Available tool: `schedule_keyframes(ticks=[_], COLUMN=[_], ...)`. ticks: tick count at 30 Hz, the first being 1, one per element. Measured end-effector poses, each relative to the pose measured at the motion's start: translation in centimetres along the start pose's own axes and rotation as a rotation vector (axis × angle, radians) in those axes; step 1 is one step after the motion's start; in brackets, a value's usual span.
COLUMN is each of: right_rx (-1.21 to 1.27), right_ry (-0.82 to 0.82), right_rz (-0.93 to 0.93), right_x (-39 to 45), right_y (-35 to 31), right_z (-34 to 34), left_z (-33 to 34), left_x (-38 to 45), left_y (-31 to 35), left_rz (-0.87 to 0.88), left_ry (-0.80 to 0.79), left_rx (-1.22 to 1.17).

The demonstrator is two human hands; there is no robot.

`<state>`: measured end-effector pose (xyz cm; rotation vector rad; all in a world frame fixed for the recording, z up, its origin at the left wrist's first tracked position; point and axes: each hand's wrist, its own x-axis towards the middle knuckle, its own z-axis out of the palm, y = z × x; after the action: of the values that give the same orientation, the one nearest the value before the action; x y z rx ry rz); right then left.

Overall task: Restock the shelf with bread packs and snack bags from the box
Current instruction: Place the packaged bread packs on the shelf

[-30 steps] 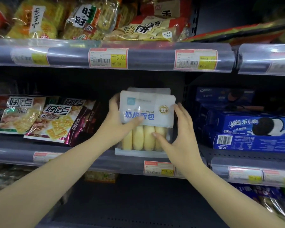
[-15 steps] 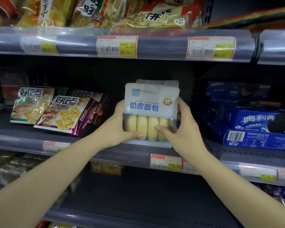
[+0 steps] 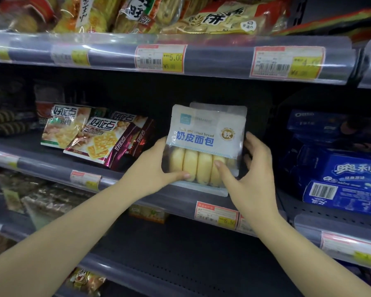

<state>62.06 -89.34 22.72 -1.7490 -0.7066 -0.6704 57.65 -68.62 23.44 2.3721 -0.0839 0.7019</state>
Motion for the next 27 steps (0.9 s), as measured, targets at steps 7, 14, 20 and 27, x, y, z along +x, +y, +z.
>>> schedule_keyframes(ticks=[7,14,20,27], right_rx=[0.227,0.723,0.947,0.936], right_ry=[-0.06,-0.527,-0.863,-1.204], right_rz=[-0.243,-0.125,0.019,0.175], right_x=[-1.6,-6.4,-14.8,-27.2], right_y=[-3.4,-10.0,-14.3,-14.6], right_z=[1.4,10.2,19.1,27.4], left_z=[-1.2,-4.8,-5.9,-2.1], left_x=[-5.6,-16.9,-31.0,-47.3], left_y=[-0.3,-3.7,-10.0,-16.0], left_rz=[-0.026,-0.196,-0.605,-1.056], left_ry=[0.308,0.528,0.576,0.558], left_rx=[-0.022,0.123,0.314,0.336])
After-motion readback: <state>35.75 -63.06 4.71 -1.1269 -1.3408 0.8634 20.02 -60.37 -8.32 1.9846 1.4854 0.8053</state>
